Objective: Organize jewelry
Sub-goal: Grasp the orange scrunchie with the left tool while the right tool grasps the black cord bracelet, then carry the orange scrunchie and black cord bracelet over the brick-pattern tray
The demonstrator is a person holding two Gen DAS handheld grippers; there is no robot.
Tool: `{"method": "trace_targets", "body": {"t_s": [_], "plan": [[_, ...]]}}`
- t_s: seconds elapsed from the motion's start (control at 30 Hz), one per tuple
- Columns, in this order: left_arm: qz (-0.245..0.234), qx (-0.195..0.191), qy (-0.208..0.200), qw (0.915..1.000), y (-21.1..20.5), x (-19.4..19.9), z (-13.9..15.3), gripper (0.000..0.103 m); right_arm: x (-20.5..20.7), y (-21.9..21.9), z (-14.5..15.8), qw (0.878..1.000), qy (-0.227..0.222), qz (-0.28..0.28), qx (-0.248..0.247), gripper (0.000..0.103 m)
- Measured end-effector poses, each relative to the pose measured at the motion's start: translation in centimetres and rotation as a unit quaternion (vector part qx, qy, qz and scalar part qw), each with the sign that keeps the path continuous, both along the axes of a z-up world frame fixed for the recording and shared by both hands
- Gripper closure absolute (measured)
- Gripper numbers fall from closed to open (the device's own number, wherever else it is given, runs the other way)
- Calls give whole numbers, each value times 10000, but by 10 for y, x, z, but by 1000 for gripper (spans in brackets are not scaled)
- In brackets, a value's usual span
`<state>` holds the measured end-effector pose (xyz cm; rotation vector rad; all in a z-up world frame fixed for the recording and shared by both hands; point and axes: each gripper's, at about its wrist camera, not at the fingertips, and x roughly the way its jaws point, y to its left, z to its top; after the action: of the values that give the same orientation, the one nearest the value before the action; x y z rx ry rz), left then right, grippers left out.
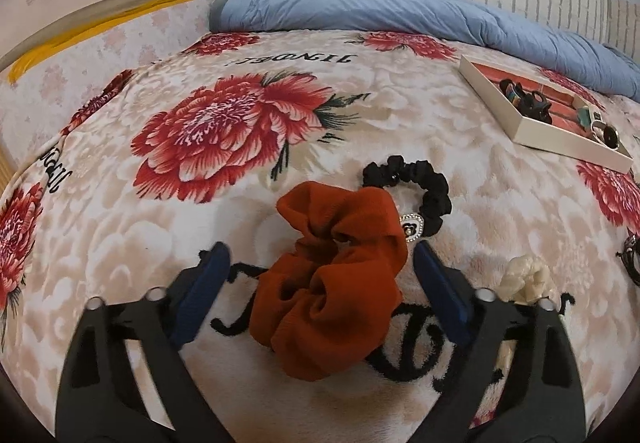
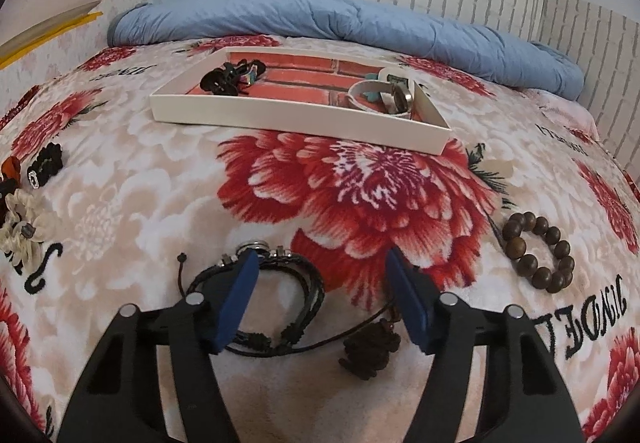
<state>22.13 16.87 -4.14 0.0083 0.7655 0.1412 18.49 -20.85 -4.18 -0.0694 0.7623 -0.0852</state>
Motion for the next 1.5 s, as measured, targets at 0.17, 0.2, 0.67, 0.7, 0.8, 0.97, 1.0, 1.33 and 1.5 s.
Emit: {"method": "trace_targets", "body": {"t_s": [0.17,0.2,0.67,0.7,0.8,0.97,1.0,1.33,1.5], "plan": [[-64,-155,216,9996,3,6,-8,37,-1,2,0,10000,1,18,-41,39],[-72,-147,230,9996,2,7,-9,38,-1,2,0,10000,16,20,-41,39],[-144,-287,255,9992,2,3,-9,51,3,7,-10,9992,356,202,-31,54],[-146,-289,261,9991,2,3,-9,54,6,7,-12,9988,427,235,3,56],[-166,-298,230,9992,2,2,-8,58,6,7,-13,9987,437,264,46,63],[-177,-296,200,9992,1,-1,-7,64,6,10,-12,9985,419,342,51,82],[-176,-297,195,9992,2,-1,-7,65,6,9,-12,9985,415,350,74,84],[-106,-238,107,9996,2,-5,-4,69,3,4,-7,9987,284,347,257,96],[-42,-199,91,9998,3,-5,-2,70,-1,4,5,9986,64,429,317,96]]}}
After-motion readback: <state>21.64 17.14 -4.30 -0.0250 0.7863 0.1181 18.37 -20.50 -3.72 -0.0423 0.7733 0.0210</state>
